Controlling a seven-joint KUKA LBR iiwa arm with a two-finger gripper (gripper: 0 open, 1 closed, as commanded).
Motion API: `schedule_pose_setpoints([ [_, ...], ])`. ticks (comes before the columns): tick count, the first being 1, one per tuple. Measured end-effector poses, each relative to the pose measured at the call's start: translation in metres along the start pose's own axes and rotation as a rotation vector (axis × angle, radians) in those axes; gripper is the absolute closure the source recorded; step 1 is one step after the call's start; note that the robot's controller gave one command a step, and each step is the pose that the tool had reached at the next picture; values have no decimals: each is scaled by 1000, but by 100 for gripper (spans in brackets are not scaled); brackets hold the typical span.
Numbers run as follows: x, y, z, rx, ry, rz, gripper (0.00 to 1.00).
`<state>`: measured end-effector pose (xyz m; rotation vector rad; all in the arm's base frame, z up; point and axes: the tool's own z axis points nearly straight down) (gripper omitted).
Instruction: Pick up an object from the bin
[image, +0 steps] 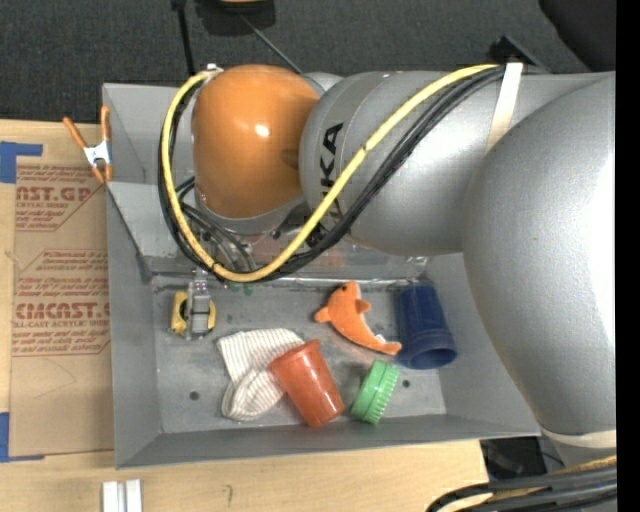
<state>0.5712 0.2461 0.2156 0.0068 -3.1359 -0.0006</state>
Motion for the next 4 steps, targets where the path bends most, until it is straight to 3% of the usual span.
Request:
schedule_pose_setpoints([
  [1, -2, -2, -5, -1, -7, 3, 0],
  [2, -7, 0, 41, -3, -15, -41, 0],
  [3, -16, -17, 110, -1, -11, -199, 0],
  [4, -13, -45, 141, -3, -10, -214, 100],
])
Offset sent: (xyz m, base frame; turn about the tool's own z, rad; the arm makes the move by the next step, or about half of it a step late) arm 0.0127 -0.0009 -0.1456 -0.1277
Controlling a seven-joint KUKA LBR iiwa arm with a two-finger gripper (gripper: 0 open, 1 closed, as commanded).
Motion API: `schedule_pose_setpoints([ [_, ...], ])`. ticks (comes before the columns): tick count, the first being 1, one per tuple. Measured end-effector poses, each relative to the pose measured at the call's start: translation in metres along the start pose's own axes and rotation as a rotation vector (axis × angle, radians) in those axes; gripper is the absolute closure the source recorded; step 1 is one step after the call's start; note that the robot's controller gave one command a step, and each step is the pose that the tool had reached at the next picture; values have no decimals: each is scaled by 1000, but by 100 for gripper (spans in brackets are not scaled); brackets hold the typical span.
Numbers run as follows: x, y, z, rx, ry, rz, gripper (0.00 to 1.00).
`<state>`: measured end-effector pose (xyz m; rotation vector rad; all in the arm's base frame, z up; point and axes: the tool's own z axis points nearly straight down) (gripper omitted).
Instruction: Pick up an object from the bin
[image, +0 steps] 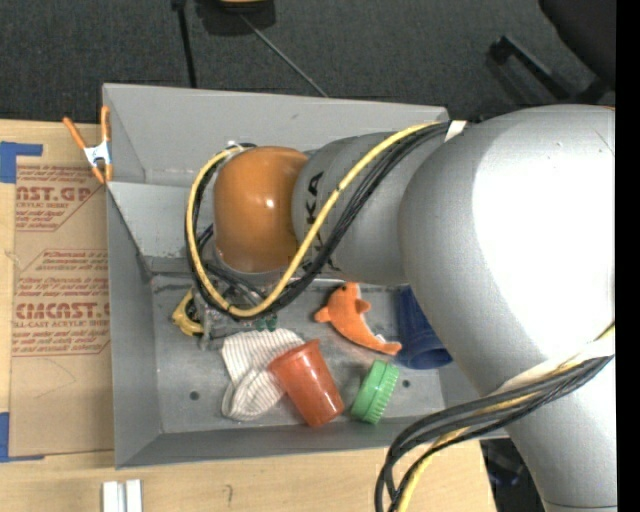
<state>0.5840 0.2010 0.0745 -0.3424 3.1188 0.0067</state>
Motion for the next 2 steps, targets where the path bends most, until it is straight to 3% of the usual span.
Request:
schedule_pose_setpoints([
  [2, -3, 4, -14, 2, 3, 21, 100],
])
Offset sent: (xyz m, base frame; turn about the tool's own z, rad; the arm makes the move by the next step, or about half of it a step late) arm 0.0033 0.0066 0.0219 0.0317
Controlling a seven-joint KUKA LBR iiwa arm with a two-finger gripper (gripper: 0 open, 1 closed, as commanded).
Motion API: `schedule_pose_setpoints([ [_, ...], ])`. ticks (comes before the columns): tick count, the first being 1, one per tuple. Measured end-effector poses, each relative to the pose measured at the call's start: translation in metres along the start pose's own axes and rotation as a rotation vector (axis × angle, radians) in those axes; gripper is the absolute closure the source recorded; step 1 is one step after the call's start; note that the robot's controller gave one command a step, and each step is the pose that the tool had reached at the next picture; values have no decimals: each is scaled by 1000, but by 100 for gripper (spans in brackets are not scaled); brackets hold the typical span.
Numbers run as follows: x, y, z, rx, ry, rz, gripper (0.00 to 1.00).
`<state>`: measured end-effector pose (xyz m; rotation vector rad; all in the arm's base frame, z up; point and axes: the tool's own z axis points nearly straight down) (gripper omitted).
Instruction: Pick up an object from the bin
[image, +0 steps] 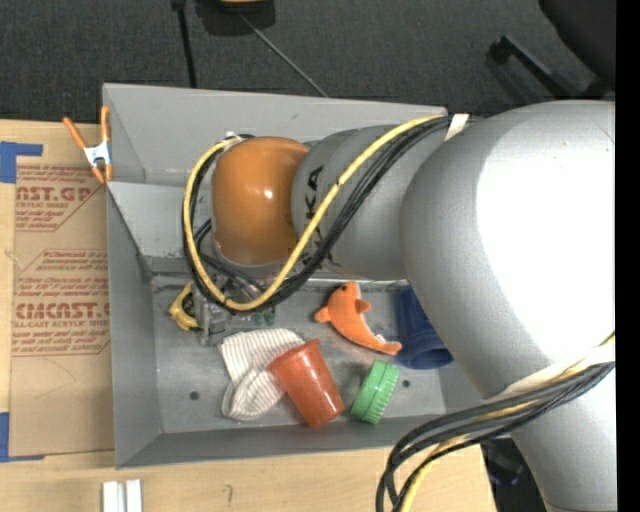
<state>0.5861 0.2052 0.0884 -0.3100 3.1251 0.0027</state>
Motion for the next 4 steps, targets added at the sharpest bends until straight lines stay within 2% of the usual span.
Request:
schedule_pose_setpoints([
  [1, 4, 2, -13, 0, 0, -8, 100],
  [2, 7, 21, -9, 0, -1, -9, 100],
  [3, 13, 27, -17, 0, 1, -71, 100],
  [4, 11, -15, -46, 0, 0, -80, 100],
])
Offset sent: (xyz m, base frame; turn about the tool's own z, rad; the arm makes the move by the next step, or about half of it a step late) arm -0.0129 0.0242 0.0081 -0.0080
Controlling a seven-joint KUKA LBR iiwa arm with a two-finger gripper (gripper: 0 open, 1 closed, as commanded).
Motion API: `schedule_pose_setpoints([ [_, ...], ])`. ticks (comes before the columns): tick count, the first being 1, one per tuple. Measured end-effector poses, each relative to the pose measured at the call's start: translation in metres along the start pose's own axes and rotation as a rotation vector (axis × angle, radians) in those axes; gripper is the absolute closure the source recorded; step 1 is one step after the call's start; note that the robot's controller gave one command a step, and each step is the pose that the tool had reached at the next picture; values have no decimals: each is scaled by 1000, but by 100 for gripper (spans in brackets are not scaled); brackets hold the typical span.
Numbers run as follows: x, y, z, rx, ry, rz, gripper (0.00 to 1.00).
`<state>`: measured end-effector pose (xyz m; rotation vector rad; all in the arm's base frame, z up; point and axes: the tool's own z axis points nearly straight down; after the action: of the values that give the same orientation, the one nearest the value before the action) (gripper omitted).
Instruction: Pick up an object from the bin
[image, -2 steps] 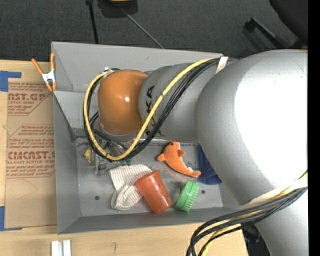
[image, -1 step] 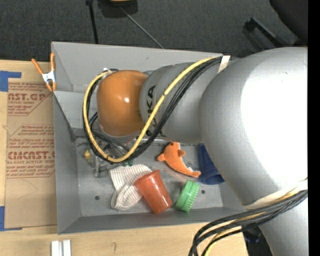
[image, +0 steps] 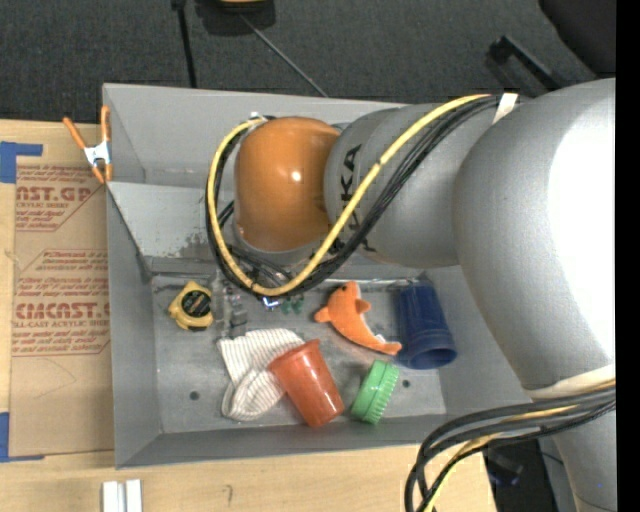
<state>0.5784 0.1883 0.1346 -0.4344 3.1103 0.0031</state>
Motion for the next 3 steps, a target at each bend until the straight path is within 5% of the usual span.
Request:
schedule_pose_setpoints([
  [1, 10, -48, -21, 1, -1, 22, 0],
  [2, 9, -42, -19, 0, -1, 28, 0],
  [3, 61, -65, 33, 1, -6, -92, 0],
])
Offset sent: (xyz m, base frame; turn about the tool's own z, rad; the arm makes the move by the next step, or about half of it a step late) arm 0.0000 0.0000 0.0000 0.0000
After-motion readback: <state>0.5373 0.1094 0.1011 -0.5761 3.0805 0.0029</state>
